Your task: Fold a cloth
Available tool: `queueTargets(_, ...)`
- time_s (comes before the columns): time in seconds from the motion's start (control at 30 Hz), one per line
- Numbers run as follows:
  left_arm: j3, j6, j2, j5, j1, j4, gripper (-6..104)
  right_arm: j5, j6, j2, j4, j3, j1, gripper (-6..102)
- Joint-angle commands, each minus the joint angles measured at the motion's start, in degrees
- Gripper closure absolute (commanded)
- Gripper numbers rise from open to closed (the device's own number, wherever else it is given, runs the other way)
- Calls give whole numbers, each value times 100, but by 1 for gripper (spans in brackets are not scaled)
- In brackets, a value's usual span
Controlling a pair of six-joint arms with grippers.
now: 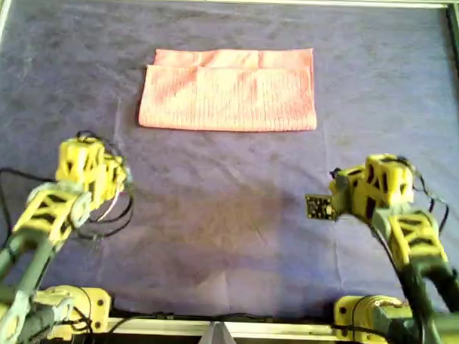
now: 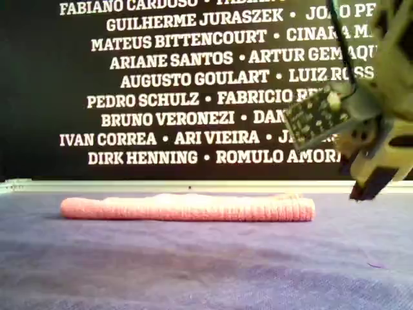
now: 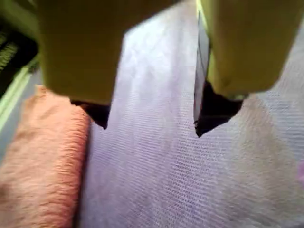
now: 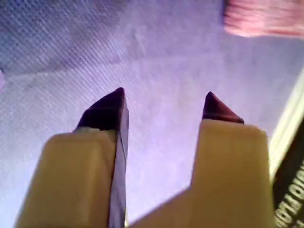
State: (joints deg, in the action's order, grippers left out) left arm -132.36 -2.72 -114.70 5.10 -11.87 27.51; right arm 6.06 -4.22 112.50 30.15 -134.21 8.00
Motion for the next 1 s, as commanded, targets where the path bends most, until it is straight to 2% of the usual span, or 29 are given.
queueTargets(0.0,905,35,483,26,-299,-202,35,35,26,-888,-334,1072,18,31)
queueTargets(0.07,1195,-44,765,26,-387,-202,35,35,26,-1459,-334,1573,18,31)
queueTargets(0.2,1898,-53,1617,26,-501,-202,35,35,26,-2610,-334,2593,18,31)
queueTargets(0.37,2988,-53,2839,-53,-519,-202,35,35,26,-3595,-325,3621,26,31)
queueTargets(0.7,4641,-62,3937,-70,-457,-202,35,35,26,-4307,-325,4913,70,31)
queueTargets(0.97,5440,-62,4509,-79,-439,-202,35,35,35,-4597,-325,5344,369,31)
